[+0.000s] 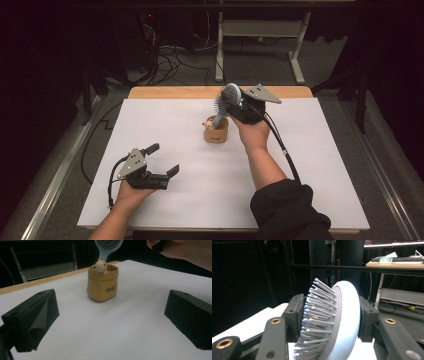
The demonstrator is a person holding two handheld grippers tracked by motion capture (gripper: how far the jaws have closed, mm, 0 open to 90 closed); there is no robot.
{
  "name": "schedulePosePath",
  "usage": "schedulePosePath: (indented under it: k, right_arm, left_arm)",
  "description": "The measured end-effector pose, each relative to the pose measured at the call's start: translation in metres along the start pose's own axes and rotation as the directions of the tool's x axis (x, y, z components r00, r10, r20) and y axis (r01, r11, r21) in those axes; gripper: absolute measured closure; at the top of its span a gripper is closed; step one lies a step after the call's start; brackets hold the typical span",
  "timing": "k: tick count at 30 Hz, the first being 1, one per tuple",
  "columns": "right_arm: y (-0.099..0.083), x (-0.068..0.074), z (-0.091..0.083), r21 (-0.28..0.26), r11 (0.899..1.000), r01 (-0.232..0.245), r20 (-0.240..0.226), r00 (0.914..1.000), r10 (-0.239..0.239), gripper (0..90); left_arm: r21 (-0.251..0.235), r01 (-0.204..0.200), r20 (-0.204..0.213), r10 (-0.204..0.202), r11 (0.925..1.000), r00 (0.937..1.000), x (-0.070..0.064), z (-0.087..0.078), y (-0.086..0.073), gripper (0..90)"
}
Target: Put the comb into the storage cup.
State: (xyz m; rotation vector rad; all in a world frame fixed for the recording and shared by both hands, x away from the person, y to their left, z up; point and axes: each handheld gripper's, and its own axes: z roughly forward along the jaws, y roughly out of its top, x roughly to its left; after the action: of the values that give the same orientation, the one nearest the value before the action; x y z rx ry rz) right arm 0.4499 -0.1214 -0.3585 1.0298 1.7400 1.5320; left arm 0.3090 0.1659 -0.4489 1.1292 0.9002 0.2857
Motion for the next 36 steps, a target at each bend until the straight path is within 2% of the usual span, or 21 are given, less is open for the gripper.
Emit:
schedulePosePath:
  k: [9, 36]
  right_arm:
    - [0.000, -0.006, -0.001, 0.020, 1.000, -0.019, 0.014, 0.9997, 0.018, 47.2]
    - [-0.002, -0.016, -0.004, 0.064, 0.998, -0.030, 0.037, 0.9989, 0.028, 37.7]
  left_arm:
    - [-0.004, 0.001, -0.004, -0.001, 1.0000, 1.0000, 0.000, 0.000, 0.001, 0.6]
    - [-0.008, 0.003, -0.006, -0.003, 1.0000, 1.0000, 0.001, -0.001, 0.002, 1.1]
